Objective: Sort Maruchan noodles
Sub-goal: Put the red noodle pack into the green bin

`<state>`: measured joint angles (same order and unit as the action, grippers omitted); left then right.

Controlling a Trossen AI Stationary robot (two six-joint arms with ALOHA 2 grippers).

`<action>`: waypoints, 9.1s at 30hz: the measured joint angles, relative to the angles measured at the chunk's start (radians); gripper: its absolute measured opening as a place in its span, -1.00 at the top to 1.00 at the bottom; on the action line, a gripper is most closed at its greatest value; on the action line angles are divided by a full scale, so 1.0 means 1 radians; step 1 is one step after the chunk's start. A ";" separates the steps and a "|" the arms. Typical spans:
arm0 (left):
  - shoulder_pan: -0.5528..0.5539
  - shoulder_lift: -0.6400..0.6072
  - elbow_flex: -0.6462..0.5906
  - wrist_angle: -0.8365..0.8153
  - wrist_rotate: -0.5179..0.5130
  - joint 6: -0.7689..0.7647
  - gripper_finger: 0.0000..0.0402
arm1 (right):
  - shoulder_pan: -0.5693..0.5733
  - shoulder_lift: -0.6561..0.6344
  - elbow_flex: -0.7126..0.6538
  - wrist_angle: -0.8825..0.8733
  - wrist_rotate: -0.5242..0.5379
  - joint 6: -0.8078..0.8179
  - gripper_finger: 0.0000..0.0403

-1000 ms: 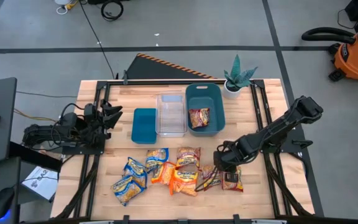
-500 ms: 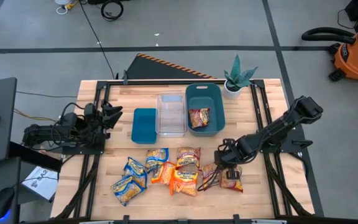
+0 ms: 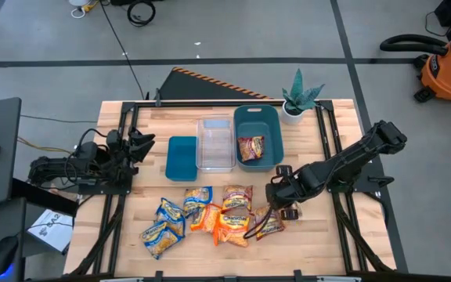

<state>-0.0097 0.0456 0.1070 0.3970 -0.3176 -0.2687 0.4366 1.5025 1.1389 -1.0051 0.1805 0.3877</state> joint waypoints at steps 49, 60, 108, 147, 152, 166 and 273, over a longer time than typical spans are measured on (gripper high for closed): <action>0.000 0.000 0.000 -0.002 -0.001 0.063 0.29 | -0.218 0.271 0.276 0.232 -0.071 -0.306 0.25; 0.000 0.000 0.000 -0.001 -0.001 0.097 0.29 | -0.237 0.360 0.295 0.139 -0.091 -0.344 0.27; 0.000 0.000 0.001 0.002 0.000 0.109 0.29 | -0.273 -0.162 0.291 0.005 0.406 -0.370 0.95; 0.000 0.000 0.000 -0.013 0.000 0.097 0.29 | -0.904 0.103 -0.057 0.609 0.008 -0.681 0.76; 0.000 0.000 0.000 -0.013 0.000 0.098 0.29 | -0.895 0.114 -0.017 0.612 0.040 -0.661 0.54; 0.000 0.000 0.000 -0.005 0.000 0.109 0.29 | -0.689 0.014 0.078 0.459 -0.212 -0.505 0.16; 0.000 0.000 0.000 -0.005 -0.015 0.150 0.29 | -0.658 -0.220 0.013 0.315 0.156 -0.703 0.96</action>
<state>-0.0101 0.0453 0.1070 0.3917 -0.3328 -0.1188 -0.2212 1.2827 1.1519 -0.6901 0.3364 -0.3157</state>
